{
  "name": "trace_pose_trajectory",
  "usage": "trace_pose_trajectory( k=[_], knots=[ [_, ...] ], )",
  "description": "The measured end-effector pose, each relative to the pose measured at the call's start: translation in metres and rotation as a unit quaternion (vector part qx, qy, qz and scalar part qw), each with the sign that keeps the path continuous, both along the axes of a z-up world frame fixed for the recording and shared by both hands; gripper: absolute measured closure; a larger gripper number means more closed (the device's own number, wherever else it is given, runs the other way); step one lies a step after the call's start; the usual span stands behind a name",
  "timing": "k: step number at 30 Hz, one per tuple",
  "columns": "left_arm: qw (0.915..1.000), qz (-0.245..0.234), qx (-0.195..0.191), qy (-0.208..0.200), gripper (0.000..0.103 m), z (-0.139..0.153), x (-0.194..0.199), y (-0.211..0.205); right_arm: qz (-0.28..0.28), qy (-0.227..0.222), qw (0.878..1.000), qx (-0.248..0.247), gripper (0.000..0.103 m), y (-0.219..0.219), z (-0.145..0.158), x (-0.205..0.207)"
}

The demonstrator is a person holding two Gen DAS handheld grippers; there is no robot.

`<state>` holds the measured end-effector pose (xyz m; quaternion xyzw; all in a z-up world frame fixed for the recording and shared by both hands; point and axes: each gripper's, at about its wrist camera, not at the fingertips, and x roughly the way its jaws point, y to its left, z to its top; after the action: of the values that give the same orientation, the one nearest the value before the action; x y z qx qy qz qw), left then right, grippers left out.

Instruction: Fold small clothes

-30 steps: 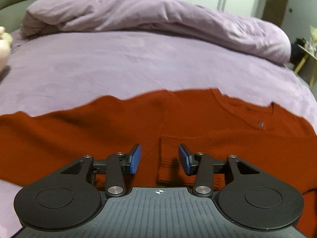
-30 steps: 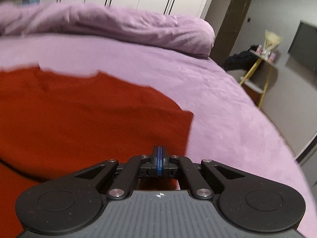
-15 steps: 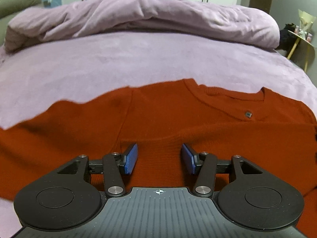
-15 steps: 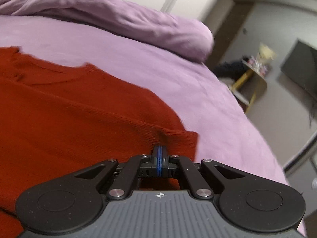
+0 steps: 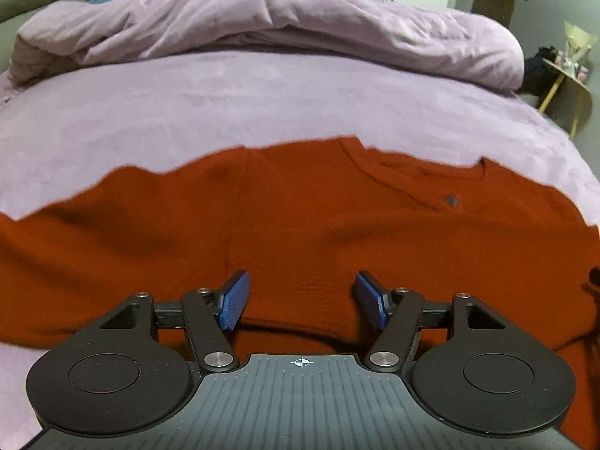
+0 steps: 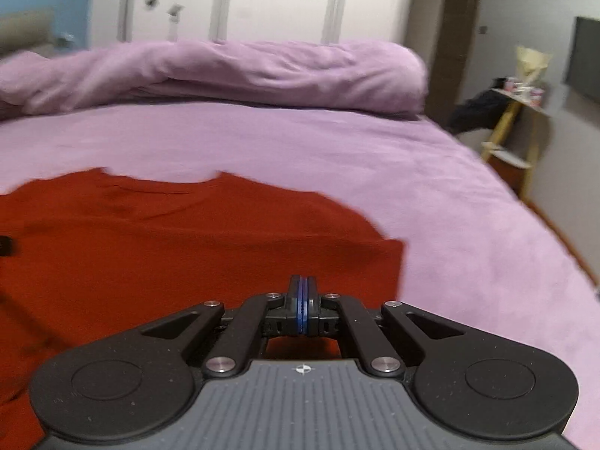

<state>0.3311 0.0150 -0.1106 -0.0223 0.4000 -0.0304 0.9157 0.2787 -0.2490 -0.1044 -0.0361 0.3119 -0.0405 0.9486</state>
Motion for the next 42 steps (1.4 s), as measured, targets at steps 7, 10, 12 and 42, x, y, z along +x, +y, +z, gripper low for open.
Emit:
trace_pose_trajectory(
  k=[7, 10, 12, 42],
  knots=[
    [0.9996, 0.006, 0.028, 0.000, 0.026, -0.006, 0.013, -0.009, -0.012, 0.025, 1.000, -0.001, 0.103, -0.004, -0.024, 0.005],
    [0.9995, 0.009, 0.030, -0.001, 0.024, -0.008, 0.014, -0.009, -0.015, 0.027, 0.999, -0.008, 0.103, -0.003, -0.027, 0.010],
    [0.9996, 0.011, 0.027, -0.001, 0.022, -0.008, 0.014, -0.008, -0.014, 0.025, 0.999, -0.021, 0.103, 0.002, -0.027, 0.007],
    [0.9205, 0.323, -0.218, -0.023, 0.015, 0.004, -0.123, 0.283, 0.008, 0.062, 0.984, 0.165, 0.076, 0.012, 0.006, -0.109]
  ],
)
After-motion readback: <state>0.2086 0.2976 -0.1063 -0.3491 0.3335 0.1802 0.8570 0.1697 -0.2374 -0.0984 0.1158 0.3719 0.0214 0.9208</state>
